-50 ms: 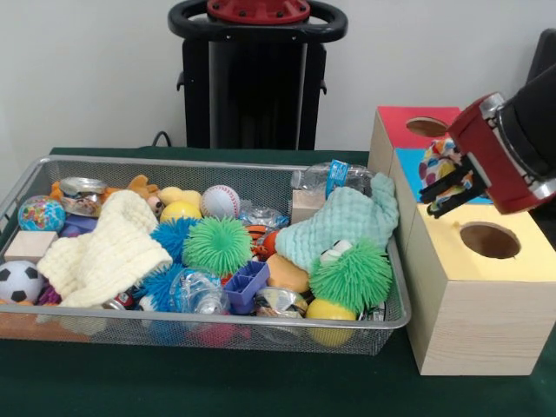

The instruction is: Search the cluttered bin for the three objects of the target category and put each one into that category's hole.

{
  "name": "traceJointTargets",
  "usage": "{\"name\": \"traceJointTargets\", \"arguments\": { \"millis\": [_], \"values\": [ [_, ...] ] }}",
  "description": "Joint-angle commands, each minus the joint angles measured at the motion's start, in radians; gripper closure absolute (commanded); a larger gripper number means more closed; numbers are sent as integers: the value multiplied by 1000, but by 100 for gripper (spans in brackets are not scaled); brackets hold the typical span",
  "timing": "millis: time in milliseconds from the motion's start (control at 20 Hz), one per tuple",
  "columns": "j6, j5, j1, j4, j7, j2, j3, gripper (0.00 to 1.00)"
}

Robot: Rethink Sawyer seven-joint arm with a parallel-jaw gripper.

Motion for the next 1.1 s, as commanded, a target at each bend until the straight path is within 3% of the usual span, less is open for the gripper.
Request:
{"name": "traceJointTargets", "arguments": {
  "millis": [50,650,1100],
  "values": [
    [-41,15,-16,6,345,94,26,100],
    [49,28,2,-113,360,180,-13,100],
    [78,39,-5,-143,343,189,-35,100]
  ]
}}
